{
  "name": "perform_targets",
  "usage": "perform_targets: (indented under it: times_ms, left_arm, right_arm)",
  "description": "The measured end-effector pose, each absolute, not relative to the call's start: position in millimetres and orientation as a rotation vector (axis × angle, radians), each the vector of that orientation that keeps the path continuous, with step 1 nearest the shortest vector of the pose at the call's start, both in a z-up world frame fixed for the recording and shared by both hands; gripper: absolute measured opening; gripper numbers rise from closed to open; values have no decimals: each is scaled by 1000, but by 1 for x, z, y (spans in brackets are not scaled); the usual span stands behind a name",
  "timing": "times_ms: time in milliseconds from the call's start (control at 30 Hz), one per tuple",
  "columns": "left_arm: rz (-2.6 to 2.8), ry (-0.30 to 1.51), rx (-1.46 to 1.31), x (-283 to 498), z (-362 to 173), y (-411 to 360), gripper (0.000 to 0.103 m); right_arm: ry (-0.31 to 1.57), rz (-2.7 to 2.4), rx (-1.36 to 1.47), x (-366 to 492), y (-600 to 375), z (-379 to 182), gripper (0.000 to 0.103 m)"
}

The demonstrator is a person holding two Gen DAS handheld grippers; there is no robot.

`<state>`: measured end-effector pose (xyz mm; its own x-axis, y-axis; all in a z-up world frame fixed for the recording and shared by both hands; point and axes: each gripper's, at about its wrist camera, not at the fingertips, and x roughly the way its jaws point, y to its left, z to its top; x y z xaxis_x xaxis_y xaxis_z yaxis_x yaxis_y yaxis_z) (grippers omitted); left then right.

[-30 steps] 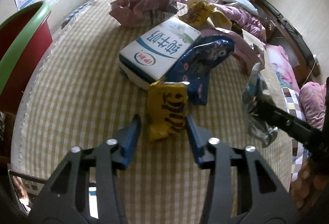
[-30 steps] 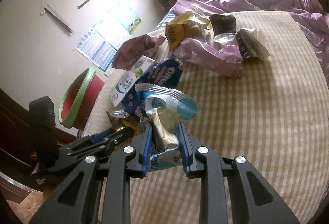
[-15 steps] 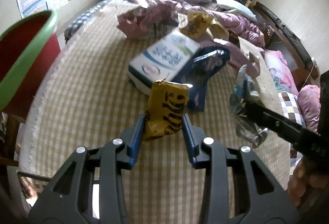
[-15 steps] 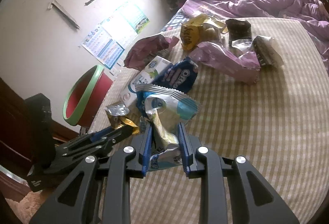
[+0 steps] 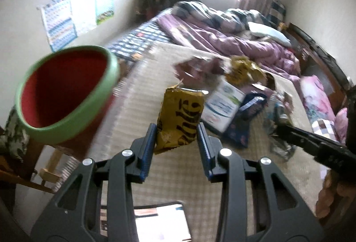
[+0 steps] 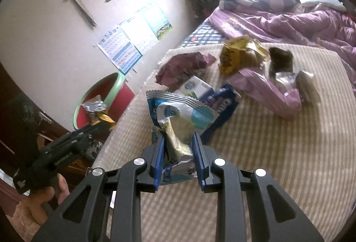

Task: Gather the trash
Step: 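Carry the yellow bag with the left tool while the right tool carries the silver wrapper toward the bin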

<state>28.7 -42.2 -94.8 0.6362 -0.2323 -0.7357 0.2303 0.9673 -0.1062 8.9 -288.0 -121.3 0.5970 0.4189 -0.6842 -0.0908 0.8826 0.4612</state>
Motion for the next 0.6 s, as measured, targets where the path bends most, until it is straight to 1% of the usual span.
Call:
perform_targets:
  times_ms: [300,600]
  left_arm:
    - [-148,772,-17,34,-73,7,35]
    - [-117,766,-37,37,-74,29,35]
  right_arm:
    - [887,356,356,23,-261,-117,25]
    - [913,376,340,36,-241,-122,25]
